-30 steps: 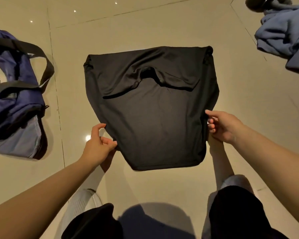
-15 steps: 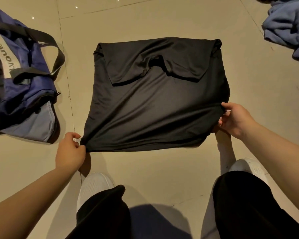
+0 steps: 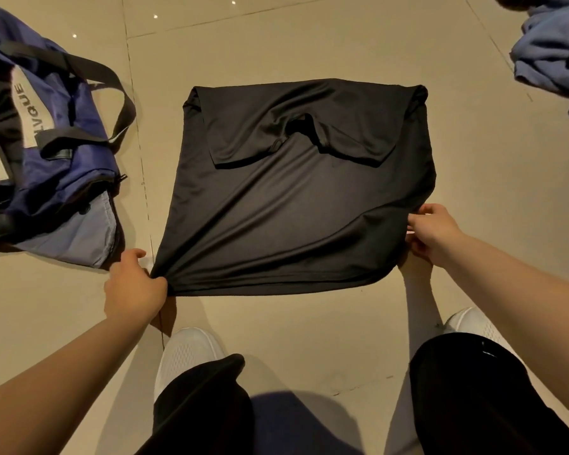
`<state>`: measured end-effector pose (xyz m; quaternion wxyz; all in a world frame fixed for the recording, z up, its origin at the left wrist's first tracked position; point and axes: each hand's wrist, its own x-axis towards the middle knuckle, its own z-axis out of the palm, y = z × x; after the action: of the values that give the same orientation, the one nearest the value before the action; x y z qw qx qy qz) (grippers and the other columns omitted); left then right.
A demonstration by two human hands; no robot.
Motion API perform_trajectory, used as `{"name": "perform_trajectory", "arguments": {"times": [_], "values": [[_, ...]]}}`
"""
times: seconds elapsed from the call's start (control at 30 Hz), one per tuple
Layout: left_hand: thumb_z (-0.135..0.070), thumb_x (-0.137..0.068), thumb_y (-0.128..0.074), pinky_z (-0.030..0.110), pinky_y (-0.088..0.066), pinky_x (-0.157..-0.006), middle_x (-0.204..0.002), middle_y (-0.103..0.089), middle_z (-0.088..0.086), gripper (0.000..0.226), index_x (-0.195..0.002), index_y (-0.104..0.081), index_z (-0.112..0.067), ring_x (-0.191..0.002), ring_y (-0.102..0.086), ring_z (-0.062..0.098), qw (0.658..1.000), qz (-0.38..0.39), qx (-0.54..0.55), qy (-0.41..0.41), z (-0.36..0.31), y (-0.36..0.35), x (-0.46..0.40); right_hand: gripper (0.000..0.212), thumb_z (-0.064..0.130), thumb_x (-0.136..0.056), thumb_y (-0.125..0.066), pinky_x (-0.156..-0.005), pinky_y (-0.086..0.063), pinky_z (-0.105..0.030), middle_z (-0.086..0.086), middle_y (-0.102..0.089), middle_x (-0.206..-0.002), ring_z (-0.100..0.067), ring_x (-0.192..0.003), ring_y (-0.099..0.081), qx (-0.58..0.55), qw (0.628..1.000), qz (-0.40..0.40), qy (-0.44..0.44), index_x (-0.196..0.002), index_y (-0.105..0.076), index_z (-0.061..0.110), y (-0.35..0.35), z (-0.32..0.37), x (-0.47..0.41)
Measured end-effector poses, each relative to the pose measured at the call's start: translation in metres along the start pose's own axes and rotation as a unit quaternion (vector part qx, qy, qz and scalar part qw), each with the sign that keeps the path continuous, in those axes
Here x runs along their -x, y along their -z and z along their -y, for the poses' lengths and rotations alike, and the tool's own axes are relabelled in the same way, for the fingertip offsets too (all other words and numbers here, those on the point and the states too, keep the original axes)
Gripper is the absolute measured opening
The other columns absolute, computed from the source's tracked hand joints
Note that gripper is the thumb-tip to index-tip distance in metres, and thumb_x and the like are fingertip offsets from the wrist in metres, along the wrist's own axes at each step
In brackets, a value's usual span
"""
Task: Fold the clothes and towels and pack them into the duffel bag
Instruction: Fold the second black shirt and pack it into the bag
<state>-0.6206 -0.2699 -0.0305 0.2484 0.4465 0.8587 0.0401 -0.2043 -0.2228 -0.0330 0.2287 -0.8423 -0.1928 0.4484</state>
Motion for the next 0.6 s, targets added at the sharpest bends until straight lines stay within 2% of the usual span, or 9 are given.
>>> {"name": "perform_trajectory", "arguments": {"times": [0.03, 0.1, 0.17, 0.2, 0.27, 0.37, 0.53, 0.6], "values": [[-0.002, -0.08, -0.062, 0.054, -0.043, -0.088, -0.124, -0.05, 0.024, 0.058, -0.134, -0.043, -0.01, -0.111, -0.047, 0.043, 0.999, -0.017, -0.039, -0.034, 0.002, 0.0, 0.0, 0.019, 0.022, -0.096, -0.056, -0.057, -0.045, -0.033, -0.013, -0.057, -0.096, -0.022, -0.066, -0.05, 0.039, 0.999, -0.01, 0.012, -0.11, -0.044, 0.018, -0.005, 0.0, -0.001], [-0.001, -0.078, -0.063, 0.055, -0.042, -0.089, -0.13, -0.048, 0.023, 0.059, -0.135, -0.049, -0.008, -0.114, -0.044, 0.045, 0.98, -0.036, -0.11, -0.163, 0.002, -0.001, 0.001, 0.015, 0.024, -0.094, -0.059, -0.054, -0.044, -0.034, -0.013, -0.055, -0.088, -0.024, -0.063, -0.048, 0.076, 0.996, -0.021, 0.034, -0.099, -0.046, 0.017, -0.012, 0.003, 0.0], [-0.006, -0.081, -0.065, 0.055, -0.045, -0.09, -0.134, -0.05, 0.02, 0.058, -0.137, -0.05, -0.009, -0.115, -0.047, 0.043, 0.948, -0.012, -0.157, -0.277, -0.001, -0.008, 0.002, 0.017, 0.021, -0.095, -0.055, -0.053, -0.041, -0.032, -0.013, -0.051, -0.075, -0.024, -0.057, -0.043, 0.095, 0.995, -0.005, 0.032, -0.082, -0.048, 0.013, -0.015, 0.004, 0.001], [-0.013, -0.085, -0.065, 0.055, -0.044, -0.092, -0.14, -0.046, 0.018, 0.059, -0.141, -0.046, -0.011, -0.121, -0.046, 0.042, 0.941, 0.01, -0.171, -0.292, -0.004, -0.013, 0.002, 0.02, 0.02, -0.097, -0.052, -0.053, -0.039, -0.031, -0.012, -0.049, -0.071, -0.022, -0.056, -0.041, 0.093, 0.995, 0.016, 0.024, -0.078, -0.048, 0.013, -0.016, 0.004, 0.003], [-0.029, -0.09, -0.063, 0.053, -0.037, -0.101, -0.151, -0.033, 0.014, 0.065, -0.148, -0.034, -0.019, -0.133, -0.034, 0.038, 0.948, 0.056, -0.178, -0.257, -0.013, -0.022, 0.004, 0.019, 0.018, -0.097, -0.048, -0.053, -0.035, -0.029, -0.01, -0.047, -0.069, -0.018, -0.054, -0.04, 0.04, 0.996, 0.075, 0.005, -0.079, -0.049, 0.014, -0.017, 0.004, 0.008], [-0.036, -0.091, -0.061, 0.051, -0.028, -0.11, -0.157, -0.021, 0.012, 0.071, -0.151, -0.025, -0.025, -0.14, -0.018, 0.037, 0.965, 0.071, -0.14, -0.21, -0.025, -0.03, 0.005, 0.009, 0.015, -0.094, -0.048, -0.05, -0.03, -0.026, -0.005, -0.044, -0.068, -0.014, -0.051, -0.037, -0.008, 0.989, 0.15, -0.004, -0.085, -0.05, 0.017, -0.017, 0.005, 0.014], [-0.037, -0.091, -0.06, 0.05, -0.025, -0.112, -0.158, -0.015, 0.009, 0.071, -0.151, -0.023, -0.029, -0.141, -0.012, 0.035, 0.967, 0.087, -0.143, -0.191, -0.031, -0.026, 0.002, 0.011, 0.009, -0.095, -0.044, -0.056, -0.032, -0.029, -0.009, -0.044, -0.074, -0.018, -0.06, -0.035, 0.078, 0.988, 0.132, 0.016, -0.087, -0.053, 0.008, -0.025, 0.004, 0.013], [-0.037, -0.091, -0.061, 0.05, -0.026, -0.111, -0.158, -0.016, 0.01, 0.071, -0.151, -0.024, -0.028, -0.141, -0.014, 0.036, 0.967, 0.078, -0.146, -0.196, -0.029, -0.026, 0.003, 0.013, 0.007, -0.095, -0.042, -0.057, -0.035, -0.032, -0.012, -0.048, -0.082, -0.021, -0.064, -0.038, 0.094, 0.988, 0.117, 0.024, -0.094, -0.055, 0.006, -0.026, 0.0, 0.011]]}}
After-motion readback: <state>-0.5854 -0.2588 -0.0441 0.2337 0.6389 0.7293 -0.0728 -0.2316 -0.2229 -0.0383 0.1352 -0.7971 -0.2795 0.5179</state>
